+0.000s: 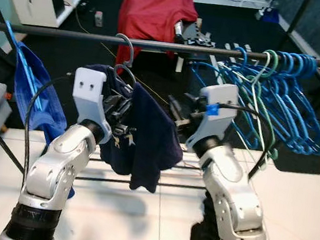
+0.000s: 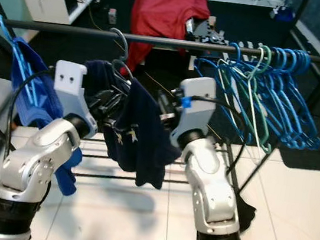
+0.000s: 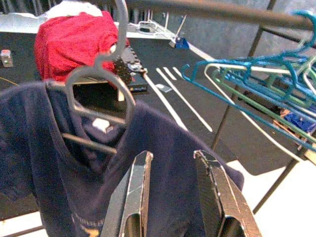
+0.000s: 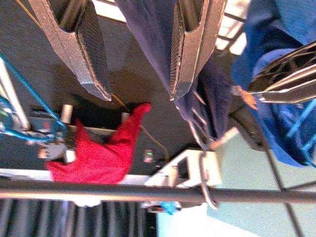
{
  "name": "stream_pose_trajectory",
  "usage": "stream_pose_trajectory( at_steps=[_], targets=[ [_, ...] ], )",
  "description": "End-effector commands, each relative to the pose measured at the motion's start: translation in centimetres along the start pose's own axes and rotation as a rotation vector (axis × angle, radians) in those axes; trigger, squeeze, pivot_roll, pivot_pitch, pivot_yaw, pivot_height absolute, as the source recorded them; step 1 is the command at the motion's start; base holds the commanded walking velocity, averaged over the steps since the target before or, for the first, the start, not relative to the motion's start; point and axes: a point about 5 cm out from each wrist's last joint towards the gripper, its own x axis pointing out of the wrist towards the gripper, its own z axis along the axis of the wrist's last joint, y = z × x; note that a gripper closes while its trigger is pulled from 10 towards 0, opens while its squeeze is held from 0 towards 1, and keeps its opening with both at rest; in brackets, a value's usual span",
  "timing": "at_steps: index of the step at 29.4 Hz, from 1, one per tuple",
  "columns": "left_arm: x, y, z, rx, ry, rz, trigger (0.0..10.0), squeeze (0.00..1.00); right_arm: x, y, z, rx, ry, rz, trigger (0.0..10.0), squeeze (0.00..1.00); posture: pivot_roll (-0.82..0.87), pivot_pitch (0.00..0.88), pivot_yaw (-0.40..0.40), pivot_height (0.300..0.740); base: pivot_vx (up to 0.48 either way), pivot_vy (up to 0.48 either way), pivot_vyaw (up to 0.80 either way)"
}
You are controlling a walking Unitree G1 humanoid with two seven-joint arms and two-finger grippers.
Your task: Hang hanger
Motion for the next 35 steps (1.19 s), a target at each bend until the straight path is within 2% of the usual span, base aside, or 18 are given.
stream_pose_trajectory(
  at_steps=[1,7,12,22,32,35],
  targets=[
    [-0.4,0.2,-0.7,-0.003,0.021,0.016,10.0,0.0,-0.3,0.4,-0.5,0.015,0.016,0.009,10.0,0.0,-0.04,0.171,-0.015,0.74,0.0,0.0,0.0],
    [-0.4,0.0,-1.2,-0.011,0.035,0.022,10.0,0.0,-0.4,0.1,-0.5,0.019,0.021,-0.002,10.0,0.0,-0.04,0.18,-0.014,0.74,0.0,0.0,0.0],
    [-0.1,-1.0,-1.9,-0.004,0.066,-0.016,10.0,0.0,-0.6,-0.9,-0.6,0.016,0.024,-0.05,10.0,0.0,-0.04,0.192,-0.008,0.74,0.0,0.0,0.0],
    [0.4,-1.6,-2.3,0.003,0.068,-0.009,10.0,0.0,-0.4,-2.3,-0.4,0.0,0.029,-0.081,10.0,0.0,-0.04,0.194,-0.009,0.74,0.0,0.0,0.0],
    [0.3,-1.6,-2.2,0.001,0.049,-0.018,10.0,0.0,-0.5,-2.3,-1.3,-0.026,0.079,-0.074,10.0,0.0,-0.04,0.196,-0.015,0.74,0.052,0.0,0.0],
    [0.3,-1.5,-2.2,0.0,0.048,-0.018,10.0,0.0,-0.4,-2.3,-1.4,-0.054,0.09,-0.081,10.0,0.0,-0.05,0.188,-0.013,0.74,0.332,0.0,0.8]
  ],
)
